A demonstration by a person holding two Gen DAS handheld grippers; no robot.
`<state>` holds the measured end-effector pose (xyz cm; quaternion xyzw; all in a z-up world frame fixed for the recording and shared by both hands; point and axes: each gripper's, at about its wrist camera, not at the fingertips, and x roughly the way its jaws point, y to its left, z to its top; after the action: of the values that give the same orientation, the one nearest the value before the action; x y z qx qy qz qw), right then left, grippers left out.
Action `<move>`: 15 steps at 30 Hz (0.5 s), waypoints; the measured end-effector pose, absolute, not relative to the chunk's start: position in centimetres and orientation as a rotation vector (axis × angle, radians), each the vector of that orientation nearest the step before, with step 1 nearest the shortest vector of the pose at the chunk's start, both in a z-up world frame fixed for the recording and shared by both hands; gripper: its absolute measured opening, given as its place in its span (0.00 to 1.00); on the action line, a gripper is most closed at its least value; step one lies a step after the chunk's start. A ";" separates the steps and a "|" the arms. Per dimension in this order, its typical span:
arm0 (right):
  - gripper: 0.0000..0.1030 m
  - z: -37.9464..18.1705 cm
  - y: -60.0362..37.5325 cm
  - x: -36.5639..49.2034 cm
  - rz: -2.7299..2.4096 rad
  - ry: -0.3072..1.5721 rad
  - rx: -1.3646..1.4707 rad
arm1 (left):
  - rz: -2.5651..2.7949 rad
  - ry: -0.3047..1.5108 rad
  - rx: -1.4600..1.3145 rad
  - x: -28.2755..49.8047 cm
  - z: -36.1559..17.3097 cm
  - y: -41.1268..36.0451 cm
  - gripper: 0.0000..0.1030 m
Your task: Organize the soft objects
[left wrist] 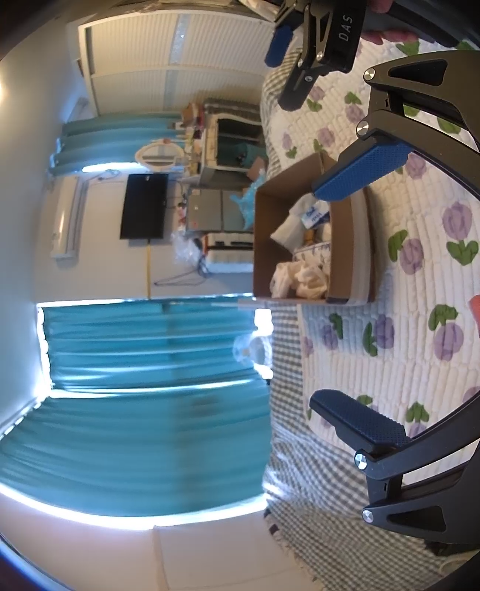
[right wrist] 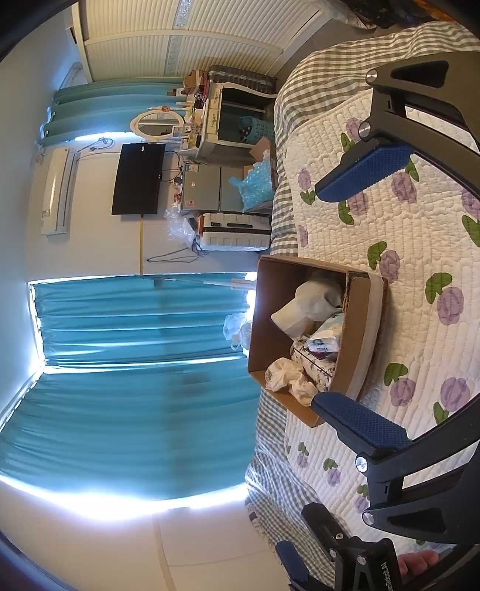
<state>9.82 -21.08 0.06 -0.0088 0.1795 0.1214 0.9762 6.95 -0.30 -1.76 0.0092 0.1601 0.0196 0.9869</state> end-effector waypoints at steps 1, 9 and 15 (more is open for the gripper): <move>1.00 0.1 -21.1 9.8 0.244 0.360 -0.018 | 0.038 0.320 0.018 6.9 -1.8 -0.2 1.00; 1.00 0.1 -21.1 9.9 0.238 0.366 -0.018 | 0.036 0.320 0.020 6.8 -1.9 -0.2 1.00; 1.00 0.1 -21.1 9.9 0.237 0.368 -0.020 | 0.038 0.320 0.022 6.9 -2.0 -0.2 1.00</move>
<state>9.95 -21.06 0.13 -0.0098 0.1823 0.1178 0.9761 6.92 -0.23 -2.01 0.0110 0.1594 0.0189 0.9870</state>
